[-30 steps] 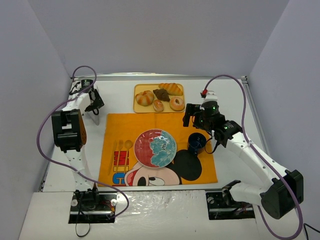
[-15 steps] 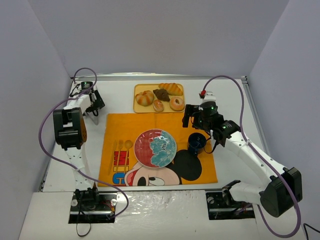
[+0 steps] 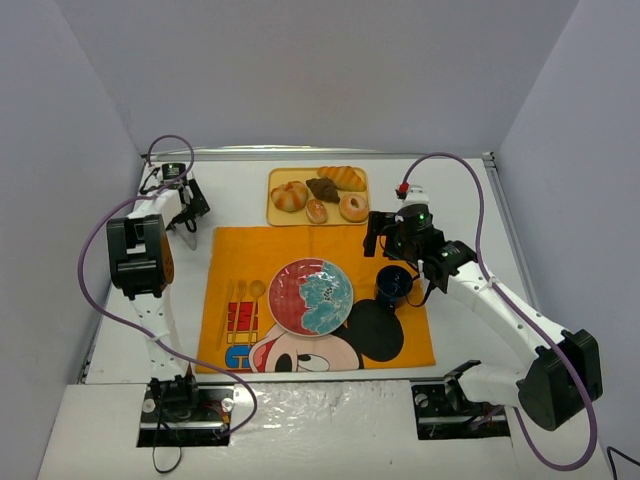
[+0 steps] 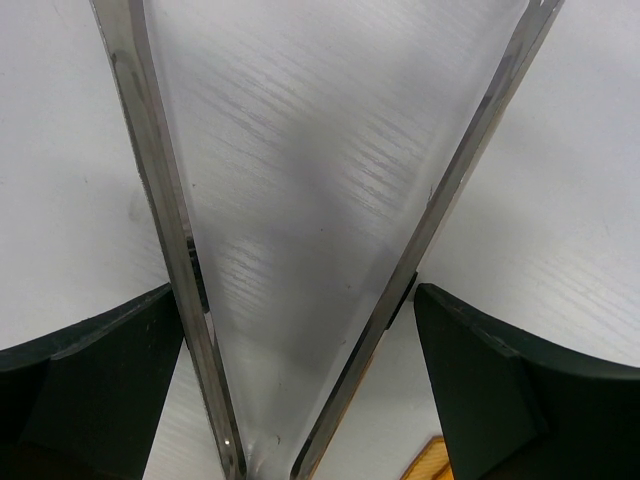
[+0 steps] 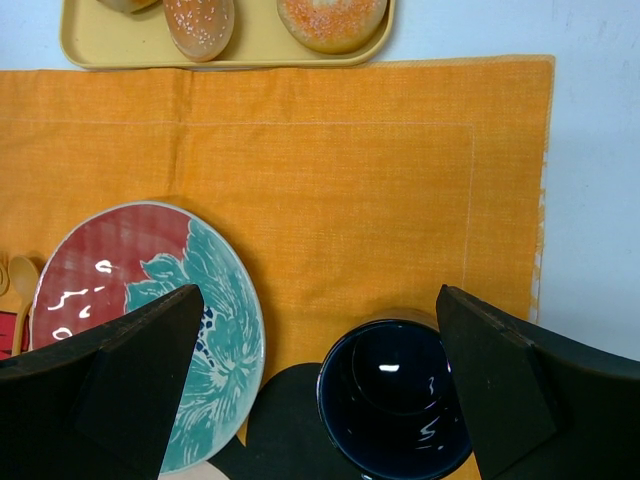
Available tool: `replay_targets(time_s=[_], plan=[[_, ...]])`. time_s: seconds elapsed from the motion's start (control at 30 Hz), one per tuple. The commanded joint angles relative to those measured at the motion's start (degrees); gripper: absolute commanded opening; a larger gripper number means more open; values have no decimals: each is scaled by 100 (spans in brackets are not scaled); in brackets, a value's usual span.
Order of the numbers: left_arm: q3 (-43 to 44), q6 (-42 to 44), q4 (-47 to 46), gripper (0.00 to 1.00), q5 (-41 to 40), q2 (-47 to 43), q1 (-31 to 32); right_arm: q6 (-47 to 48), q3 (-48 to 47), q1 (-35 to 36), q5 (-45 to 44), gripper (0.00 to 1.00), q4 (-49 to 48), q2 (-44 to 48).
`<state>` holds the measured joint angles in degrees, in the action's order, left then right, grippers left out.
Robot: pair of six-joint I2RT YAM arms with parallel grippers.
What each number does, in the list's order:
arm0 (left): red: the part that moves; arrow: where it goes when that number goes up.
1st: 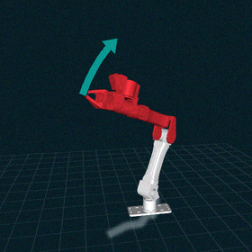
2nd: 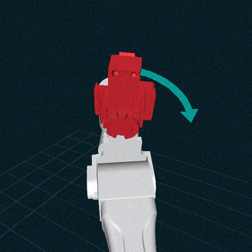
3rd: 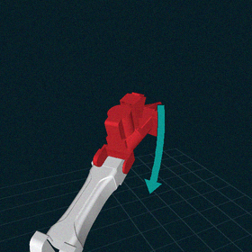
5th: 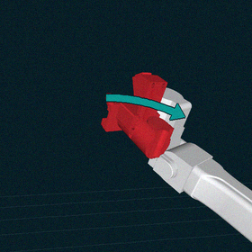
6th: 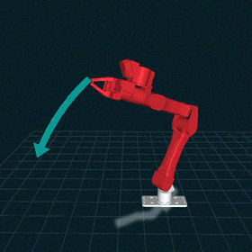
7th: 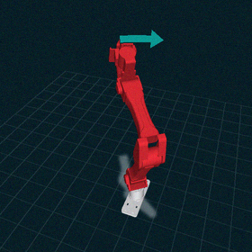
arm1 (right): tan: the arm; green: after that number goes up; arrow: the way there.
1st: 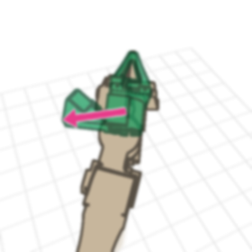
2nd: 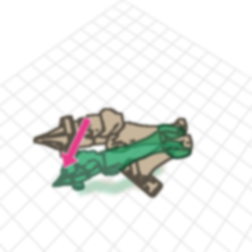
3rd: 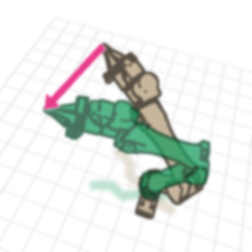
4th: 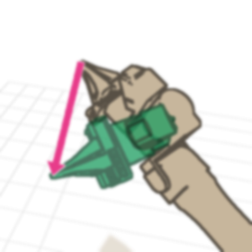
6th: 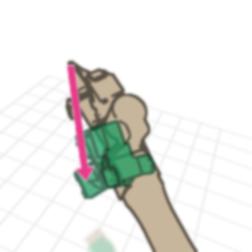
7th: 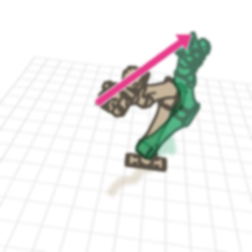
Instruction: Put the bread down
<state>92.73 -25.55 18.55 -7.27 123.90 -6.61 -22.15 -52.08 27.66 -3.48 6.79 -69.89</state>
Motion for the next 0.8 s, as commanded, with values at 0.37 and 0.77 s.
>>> replay_targets(time_s=[0.37, 0.77], plan=[[316, -43, 441, 77, -129, 12, -121, 79, 23, -37, 76, 100, -345, 102], [333, -29, 616, 49, 33, -80, -130, 61, 40, -41, 93, 100, -345, 203]])
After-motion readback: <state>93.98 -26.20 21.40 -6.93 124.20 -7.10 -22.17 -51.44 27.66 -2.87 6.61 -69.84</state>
